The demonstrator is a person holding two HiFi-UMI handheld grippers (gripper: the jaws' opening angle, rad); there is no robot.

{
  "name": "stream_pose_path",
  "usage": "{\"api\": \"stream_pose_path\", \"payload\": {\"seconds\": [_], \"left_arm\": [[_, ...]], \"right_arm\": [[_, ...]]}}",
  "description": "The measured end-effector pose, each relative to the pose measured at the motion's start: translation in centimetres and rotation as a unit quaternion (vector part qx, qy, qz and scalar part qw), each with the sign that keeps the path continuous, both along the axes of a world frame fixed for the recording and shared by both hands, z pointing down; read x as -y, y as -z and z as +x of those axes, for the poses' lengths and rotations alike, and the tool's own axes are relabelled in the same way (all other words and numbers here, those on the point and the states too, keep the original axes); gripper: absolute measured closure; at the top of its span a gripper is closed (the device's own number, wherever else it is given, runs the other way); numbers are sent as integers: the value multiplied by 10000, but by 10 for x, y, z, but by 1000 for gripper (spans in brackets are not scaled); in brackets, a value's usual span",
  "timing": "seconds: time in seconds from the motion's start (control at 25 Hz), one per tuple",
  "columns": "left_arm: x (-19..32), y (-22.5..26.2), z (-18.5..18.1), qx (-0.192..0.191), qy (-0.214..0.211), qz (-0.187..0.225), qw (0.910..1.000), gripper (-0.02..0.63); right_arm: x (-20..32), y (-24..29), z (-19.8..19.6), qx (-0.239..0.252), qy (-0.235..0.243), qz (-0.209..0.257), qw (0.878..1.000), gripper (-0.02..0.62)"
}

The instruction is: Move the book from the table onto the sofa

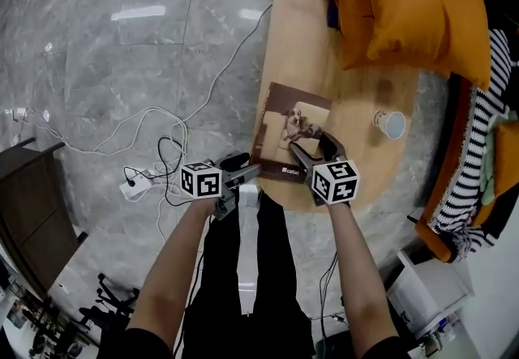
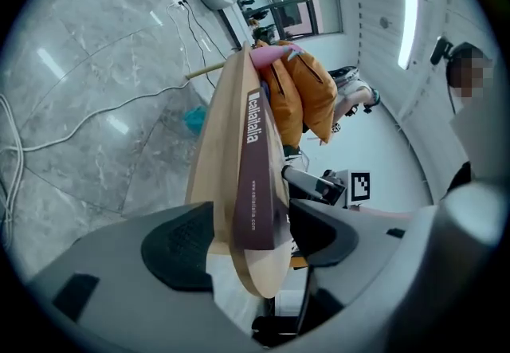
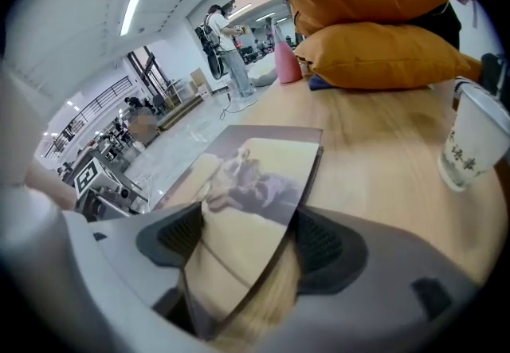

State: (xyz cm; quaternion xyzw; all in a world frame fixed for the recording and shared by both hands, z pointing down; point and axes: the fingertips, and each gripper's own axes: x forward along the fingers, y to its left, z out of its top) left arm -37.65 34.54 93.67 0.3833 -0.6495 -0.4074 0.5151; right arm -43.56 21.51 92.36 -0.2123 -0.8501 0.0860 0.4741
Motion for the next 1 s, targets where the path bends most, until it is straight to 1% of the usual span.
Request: {"api": "stream_pose_path", "payload": {"seconds": [0.08,0.16,0.24,0.36,0.4,0.44,0.48,0.52,0.56,0.76,0.88,1.0], "left_arm": [[-3,-1,5,-156,149,218,9995,313],[-8,-2,7,-323,395,454,9977,314],[-12,-4,8,-418,586,564,9958,314],[-17,-3,5,-474,750,697,9936,318],[-19,-2,4,-491,798,745,9928,330],[-20,0,3,-498,828,762,9924,356],[-21,1,3,-486,823,737,9927,376],[-23,1,4,-458,787,688,9935,415],[-24,1,5,-432,737,654,9942,433],[-21,16,11,-389,446,841,9947,457],[-17,28,19,-447,261,1029,9933,463],[-17,39,24,-647,359,1286,9889,465]], "right_arm": [[-9,-1,1,44,-2,-23,10000,230],[-18,-2,5,58,49,-57,10000,230],[-27,-3,10,47,184,-80,9998,230],[-39,-2,18,7,357,-100,9993,230],[-42,-2,21,-1,382,-108,9992,229],[-44,-2,23,-7,392,-117,9992,230],[-45,-1,24,-14,391,-130,9992,230],[-45,-1,25,-25,385,-148,9991,230],[-46,0,25,-41,381,-173,9991,230],[-45,3,30,-143,375,-433,9983,230],[-43,9,35,-152,345,-579,9976,230],[-43,15,41,-208,217,-852,9959,229]]}}
